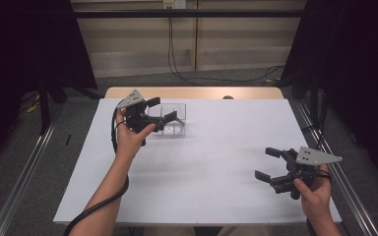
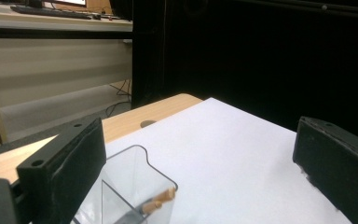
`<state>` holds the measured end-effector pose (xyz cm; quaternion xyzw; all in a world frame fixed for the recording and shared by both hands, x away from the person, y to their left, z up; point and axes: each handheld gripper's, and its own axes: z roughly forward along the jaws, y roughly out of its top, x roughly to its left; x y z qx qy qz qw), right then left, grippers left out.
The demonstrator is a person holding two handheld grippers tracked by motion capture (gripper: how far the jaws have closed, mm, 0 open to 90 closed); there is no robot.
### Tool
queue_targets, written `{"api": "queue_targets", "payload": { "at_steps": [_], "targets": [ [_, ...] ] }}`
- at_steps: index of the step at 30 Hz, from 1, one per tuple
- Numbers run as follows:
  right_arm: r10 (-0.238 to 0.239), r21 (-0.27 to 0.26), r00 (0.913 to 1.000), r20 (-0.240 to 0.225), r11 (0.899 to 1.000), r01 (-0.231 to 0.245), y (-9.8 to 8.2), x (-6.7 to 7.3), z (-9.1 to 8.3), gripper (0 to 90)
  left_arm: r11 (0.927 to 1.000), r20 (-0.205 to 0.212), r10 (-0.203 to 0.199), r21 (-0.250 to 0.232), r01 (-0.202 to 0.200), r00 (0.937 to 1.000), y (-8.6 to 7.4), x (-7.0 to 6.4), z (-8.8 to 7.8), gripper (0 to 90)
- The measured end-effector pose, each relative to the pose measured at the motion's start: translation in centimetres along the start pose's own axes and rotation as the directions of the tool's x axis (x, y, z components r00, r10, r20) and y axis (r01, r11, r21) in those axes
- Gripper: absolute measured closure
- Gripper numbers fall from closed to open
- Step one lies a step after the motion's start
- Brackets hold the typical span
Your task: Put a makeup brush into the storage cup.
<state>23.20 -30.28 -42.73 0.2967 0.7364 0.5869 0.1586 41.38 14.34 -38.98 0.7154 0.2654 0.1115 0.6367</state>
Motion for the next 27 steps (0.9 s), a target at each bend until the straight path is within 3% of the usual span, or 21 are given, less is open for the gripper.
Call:
{"api": "queue_targets", "payload": {
  "at_steps": [9,27],
  "targets": [
    [-0.002,0.007,1.0,-0.001,1.0,0.002,0.0,0.1,0.1,7.4,0.9999,0.031,-0.004,-0.013,0.004,0.9995,-0.5,-0.6,-1.6,0.1],
    [0.002,0.003,1.0,0.009,1.0,-0.002,-0.1,0.1,-0.1,7.4,0.9997,0.066,0.022,0.006,-0.022,0.9976,-1.4,-1.8,-3.5,0.1]
  ]
}}
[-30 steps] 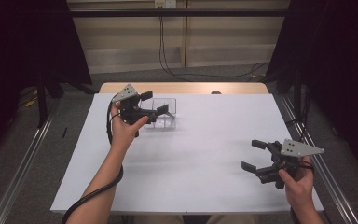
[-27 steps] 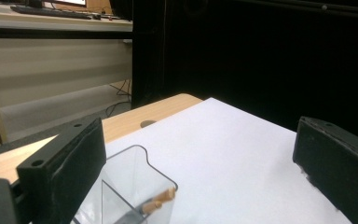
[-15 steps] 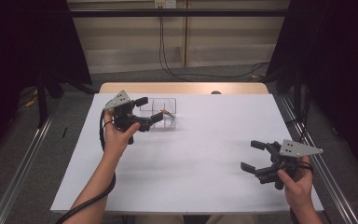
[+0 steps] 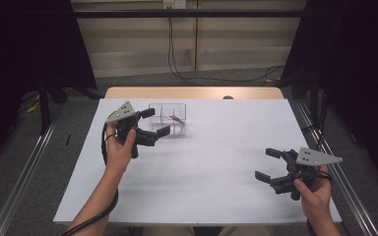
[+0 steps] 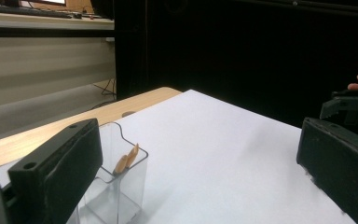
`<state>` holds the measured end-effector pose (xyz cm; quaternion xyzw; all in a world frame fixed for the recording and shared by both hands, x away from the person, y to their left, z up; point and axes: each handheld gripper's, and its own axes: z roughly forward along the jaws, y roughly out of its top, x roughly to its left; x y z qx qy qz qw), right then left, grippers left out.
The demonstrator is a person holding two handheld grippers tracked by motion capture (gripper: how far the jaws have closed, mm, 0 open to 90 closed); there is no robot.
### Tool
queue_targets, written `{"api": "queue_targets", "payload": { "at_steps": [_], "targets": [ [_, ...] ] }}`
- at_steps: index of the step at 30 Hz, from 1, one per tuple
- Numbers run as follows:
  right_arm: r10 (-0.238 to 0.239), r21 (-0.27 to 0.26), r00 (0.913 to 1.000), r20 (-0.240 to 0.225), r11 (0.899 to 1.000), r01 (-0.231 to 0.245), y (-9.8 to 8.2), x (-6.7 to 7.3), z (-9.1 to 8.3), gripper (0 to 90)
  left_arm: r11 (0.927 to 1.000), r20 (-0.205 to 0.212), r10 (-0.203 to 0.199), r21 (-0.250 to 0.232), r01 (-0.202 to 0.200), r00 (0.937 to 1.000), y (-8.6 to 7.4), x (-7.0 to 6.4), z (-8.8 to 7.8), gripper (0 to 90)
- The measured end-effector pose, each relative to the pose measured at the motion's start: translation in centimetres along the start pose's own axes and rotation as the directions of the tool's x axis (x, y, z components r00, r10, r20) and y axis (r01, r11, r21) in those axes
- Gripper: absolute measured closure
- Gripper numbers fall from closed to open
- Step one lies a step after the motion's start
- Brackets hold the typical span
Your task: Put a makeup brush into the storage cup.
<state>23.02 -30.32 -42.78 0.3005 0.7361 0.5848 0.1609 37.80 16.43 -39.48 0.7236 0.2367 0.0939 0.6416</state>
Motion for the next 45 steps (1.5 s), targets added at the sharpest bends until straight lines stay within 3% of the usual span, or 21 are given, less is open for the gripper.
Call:
{"api": "queue_targets", "payload": {
  "at_steps": [15,45],
  "targets": [
    [0.001,0.0,1.0,0.005,1.0,-0.001,0.0,0.2,-0.2,7.4,0.9999,0.027,-0.01,-0.005,0.01,0.9996,-1.6,-0.9,-2.3,0.1],
    [-0.004,-0.006,0.9999,0.013,1.0,0.004,0.0,0.1,-0.4,7.4,0.9999,0.004,0.001,0.015,-0.001,1.0,-2.6,-1.2,-5.7,0.2]
  ]
}}
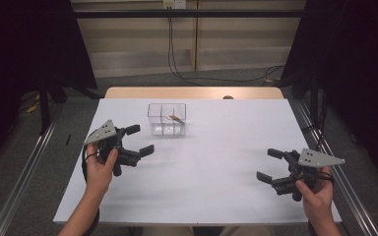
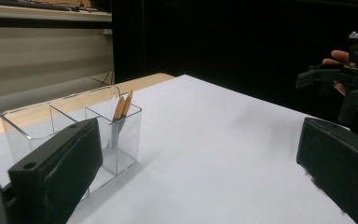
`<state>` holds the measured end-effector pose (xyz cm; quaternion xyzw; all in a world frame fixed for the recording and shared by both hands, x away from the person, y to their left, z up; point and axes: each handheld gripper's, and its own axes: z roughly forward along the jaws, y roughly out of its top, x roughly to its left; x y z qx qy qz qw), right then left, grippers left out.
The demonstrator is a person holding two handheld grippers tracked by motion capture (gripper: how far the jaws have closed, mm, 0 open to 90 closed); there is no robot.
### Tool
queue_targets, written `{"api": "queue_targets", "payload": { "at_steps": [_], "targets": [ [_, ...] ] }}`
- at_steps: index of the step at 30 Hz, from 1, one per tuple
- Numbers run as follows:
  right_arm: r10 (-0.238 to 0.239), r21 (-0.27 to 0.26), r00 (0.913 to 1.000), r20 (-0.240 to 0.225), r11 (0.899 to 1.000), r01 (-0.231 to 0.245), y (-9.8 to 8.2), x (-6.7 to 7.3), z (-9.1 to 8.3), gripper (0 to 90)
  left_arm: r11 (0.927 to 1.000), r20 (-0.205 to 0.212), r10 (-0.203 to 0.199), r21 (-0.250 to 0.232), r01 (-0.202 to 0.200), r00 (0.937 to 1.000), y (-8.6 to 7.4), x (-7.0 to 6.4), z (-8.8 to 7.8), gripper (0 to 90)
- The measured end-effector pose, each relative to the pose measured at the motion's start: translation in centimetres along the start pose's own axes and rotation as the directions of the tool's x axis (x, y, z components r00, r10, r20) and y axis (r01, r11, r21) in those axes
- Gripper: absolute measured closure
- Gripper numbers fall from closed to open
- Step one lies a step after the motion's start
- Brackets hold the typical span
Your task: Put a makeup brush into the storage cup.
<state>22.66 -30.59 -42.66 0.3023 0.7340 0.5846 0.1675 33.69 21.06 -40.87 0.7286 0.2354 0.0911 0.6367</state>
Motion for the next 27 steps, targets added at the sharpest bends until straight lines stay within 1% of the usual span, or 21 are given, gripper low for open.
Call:
{"api": "queue_targets", "payload": {
  "at_steps": [2,8,14,15,20,23,27],
  "targets": [
    [-0.002,-0.001,1.0,0.0,1.0,0.002,0.0,0.0,0.0,7.4,1.0,0.0,0.0,-0.007,0.0,1.0,0.0,0.0,-0.2,0.2],
    [-0.001,0.001,1.0,-0.002,1.0,0.001,0.1,0.1,0.0,7.4,0.9998,-0.004,0.017,0.01,-0.017,0.9998,-0.2,-0.2,-0.7,0.2],
    [0.0,0.0,1.0,0.003,1.0,0.0,0.0,-0.1,-0.2,7.4,0.9998,-0.009,0.017,-0.008,-0.017,0.9998,-0.1,-0.3,-1.6,0.2],
    [0.001,0.001,1.0,0.001,1.0,-0.001,0.0,-0.1,-0.2,7.4,0.9997,-0.012,0.026,-0.003,-0.026,0.9996,-0.1,-0.4,-1.8,0.2],
    [0.001,0.001,1.0,-0.001,1.0,-0.001,0.0,0.0,-0.2,7.4,0.9994,-0.01,0.032,-0.014,-0.032,0.9995,0.0,-0.6,-2.4,0.1],
    [0.0,-0.001,1.0,0.001,1.0,0.0,0.0,0.0,-0.1,7.4,0.9992,-0.014,0.038,-0.01,-0.038,0.9992,0.0,-0.6,-2.6,0.1],
    [0.001,0.0,1.0,0.001,1.0,-0.001,0.0,0.0,-0.1,7.4,0.9994,-0.017,0.033,-0.009,-0.033,0.9993,-0.2,-0.6,-2.9,0.1]
  ]
}}
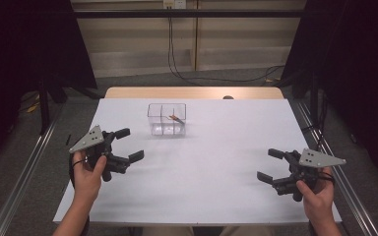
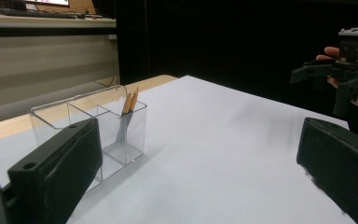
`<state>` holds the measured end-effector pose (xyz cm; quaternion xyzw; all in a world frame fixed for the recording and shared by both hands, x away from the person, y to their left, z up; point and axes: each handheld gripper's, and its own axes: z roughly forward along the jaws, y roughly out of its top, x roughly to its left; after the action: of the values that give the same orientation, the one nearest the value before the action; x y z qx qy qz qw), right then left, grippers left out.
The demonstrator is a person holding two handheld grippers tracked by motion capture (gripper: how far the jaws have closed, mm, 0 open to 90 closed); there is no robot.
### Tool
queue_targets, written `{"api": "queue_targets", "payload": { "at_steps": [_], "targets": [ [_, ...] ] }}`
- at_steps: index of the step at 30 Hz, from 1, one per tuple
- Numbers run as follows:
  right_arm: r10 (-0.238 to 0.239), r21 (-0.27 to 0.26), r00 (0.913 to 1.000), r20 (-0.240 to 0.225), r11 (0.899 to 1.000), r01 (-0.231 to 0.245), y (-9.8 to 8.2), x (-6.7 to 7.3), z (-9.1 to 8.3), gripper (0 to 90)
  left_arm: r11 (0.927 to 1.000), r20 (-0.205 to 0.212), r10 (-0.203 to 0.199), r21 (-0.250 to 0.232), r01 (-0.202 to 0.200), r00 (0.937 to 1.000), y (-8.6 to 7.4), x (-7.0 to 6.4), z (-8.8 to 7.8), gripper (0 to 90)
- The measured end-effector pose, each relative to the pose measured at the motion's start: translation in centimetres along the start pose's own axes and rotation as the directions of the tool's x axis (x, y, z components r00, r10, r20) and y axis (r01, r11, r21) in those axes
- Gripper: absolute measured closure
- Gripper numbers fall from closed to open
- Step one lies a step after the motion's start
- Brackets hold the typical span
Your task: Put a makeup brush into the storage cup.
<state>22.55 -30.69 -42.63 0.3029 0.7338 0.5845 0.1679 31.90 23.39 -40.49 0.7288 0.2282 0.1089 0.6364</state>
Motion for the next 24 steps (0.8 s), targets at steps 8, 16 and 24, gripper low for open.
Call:
{"api": "queue_targets", "payload": {
  "at_steps": [8,16,24],
  "targets": [
    [0.003,-0.002,1.0,0.007,1.0,-0.003,-0.1,-0.1,-0.1,7.4,0.9999,-0.011,0.003,0.01,-0.003,0.9999,-0.3,0.0,-0.5,0.1],
    [0.001,-0.002,1.0,0.005,1.0,-0.001,0.0,0.0,-0.2,7.4,0.9999,-0.018,0.008,0.007,-0.008,0.9998,-0.4,-0.2,-1.2,0.1],
    [0.005,-0.005,0.9999,0.009,1.0,-0.005,-0.1,0.0,-0.4,7.3,0.9999,-0.027,0.002,0.013,-0.001,0.9996,-0.7,-0.2,-1.9,0.1]
  ]
}}
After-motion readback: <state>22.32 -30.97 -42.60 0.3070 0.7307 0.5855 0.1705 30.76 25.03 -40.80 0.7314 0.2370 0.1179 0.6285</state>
